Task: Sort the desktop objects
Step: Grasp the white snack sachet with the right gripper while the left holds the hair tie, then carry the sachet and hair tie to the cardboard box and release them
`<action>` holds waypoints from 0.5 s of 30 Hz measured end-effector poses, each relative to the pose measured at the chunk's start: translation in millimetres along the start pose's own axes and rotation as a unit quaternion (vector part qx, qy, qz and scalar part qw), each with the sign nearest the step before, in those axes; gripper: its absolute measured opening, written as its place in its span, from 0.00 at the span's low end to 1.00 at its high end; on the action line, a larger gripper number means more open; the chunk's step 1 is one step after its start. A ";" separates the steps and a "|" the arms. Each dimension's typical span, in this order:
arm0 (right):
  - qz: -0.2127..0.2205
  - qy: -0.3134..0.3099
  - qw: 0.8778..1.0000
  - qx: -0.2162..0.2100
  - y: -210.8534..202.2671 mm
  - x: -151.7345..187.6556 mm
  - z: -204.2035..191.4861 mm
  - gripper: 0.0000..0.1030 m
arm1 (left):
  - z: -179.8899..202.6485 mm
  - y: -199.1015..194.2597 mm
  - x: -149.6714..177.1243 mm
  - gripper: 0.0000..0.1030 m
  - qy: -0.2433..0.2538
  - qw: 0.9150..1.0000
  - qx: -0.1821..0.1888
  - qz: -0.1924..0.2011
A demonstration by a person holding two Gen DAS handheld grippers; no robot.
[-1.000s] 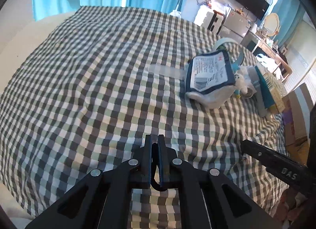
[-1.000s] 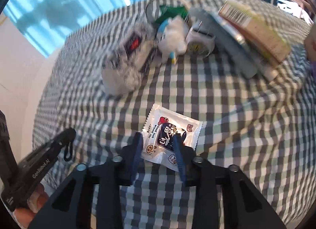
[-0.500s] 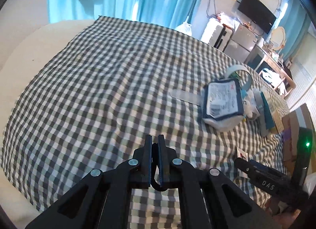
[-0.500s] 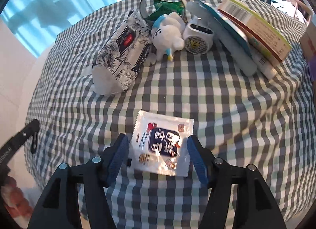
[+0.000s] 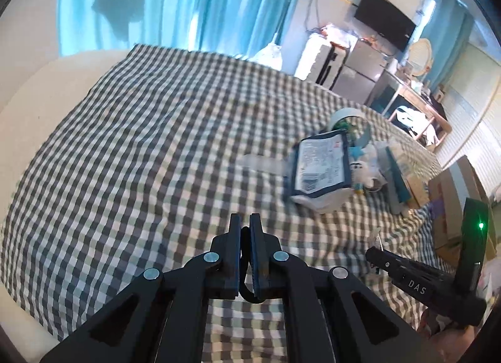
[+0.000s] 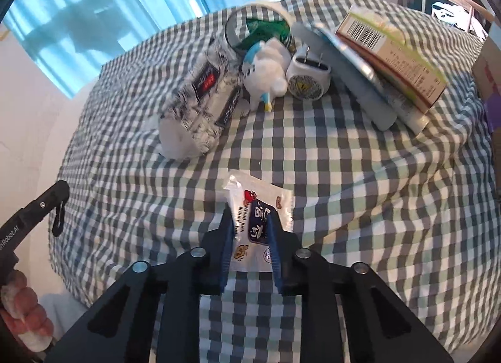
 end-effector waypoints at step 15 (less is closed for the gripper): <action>0.066 0.017 0.997 -0.045 -68.7 5.3 12.0 0.06 | 12.5 -55.9 -21.8 0.05 -0.007 1.000 0.001 0.031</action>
Point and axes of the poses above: each gripper's, at about its wrist camera, not at the fingertips, and y roughly the way its jaws point, z to its right, x to its underside, the point moved 3 cm from there along y, roughly the way its jaws point, and after that the axes turned 10 degrees about -y, right-handed, at the moved point
